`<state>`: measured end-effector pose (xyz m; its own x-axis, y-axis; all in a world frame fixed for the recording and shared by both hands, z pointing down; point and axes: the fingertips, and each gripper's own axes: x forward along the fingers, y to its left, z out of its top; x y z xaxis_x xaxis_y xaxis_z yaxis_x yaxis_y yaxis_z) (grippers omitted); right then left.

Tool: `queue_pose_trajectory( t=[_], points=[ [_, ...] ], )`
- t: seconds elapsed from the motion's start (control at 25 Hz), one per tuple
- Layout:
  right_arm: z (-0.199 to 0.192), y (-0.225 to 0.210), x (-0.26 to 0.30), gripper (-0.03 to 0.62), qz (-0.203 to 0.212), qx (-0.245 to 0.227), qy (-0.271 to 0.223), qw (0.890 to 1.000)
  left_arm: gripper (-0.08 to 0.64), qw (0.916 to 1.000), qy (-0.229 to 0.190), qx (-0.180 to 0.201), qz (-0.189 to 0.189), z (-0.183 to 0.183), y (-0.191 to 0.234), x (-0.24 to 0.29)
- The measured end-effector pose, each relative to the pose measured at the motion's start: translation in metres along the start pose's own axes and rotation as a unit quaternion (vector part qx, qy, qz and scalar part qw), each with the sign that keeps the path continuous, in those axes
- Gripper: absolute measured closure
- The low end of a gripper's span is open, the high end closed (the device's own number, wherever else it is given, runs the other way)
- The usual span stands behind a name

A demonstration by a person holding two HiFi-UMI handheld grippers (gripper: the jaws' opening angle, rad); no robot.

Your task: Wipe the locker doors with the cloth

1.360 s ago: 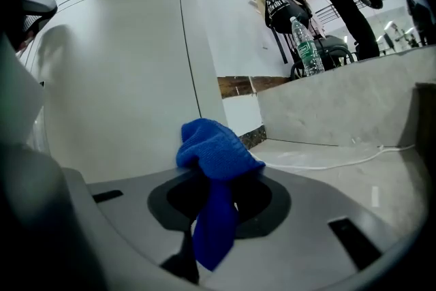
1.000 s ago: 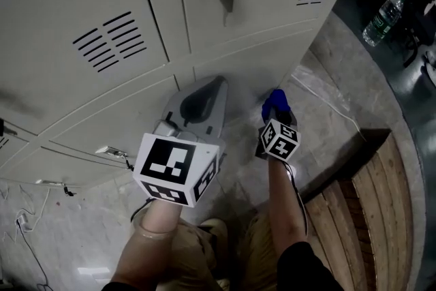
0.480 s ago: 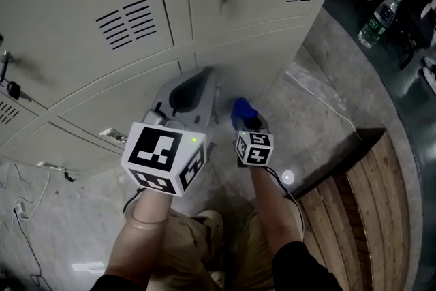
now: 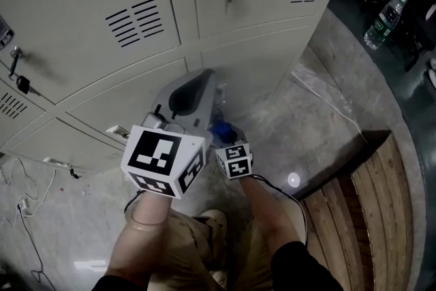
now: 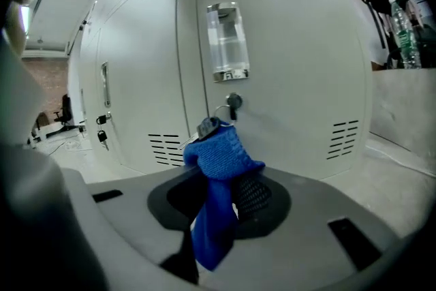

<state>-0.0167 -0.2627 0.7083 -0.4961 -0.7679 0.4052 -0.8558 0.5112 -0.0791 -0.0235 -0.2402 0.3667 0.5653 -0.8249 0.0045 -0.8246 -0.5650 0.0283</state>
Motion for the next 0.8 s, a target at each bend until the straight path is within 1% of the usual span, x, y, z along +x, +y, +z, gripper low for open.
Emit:
queue_pose_trajectory(
  t=[0.04,0.12,0.32,0.56,0.8],
  points=[
    [0.001,0.005,0.002,0.503,0.008,-0.005,-0.003,1.000,0.554,1.0000,-0.001,-0.001,0.001,0.001,0.000,0.001],
    [0.002,0.008,0.006,0.503,0.011,-0.003,-0.007,1.000,0.554,1.0000,-0.002,-0.002,0.000,0.002,-0.002,0.002],
    [0.001,-0.006,0.012,0.503,-0.010,0.020,-0.006,1.000,0.554,1.0000,-0.001,-0.003,-0.007,-0.001,-0.004,0.009],
    [-0.002,-0.036,0.016,0.503,-0.046,0.051,-0.011,0.998,0.554,0.9998,0.000,-0.010,-0.014,-0.005,-0.006,0.023],
    [-0.004,-0.051,0.016,0.503,-0.052,0.046,-0.014,0.997,0.554,0.9995,0.003,-0.016,-0.028,-0.010,-0.015,0.036]
  ],
)
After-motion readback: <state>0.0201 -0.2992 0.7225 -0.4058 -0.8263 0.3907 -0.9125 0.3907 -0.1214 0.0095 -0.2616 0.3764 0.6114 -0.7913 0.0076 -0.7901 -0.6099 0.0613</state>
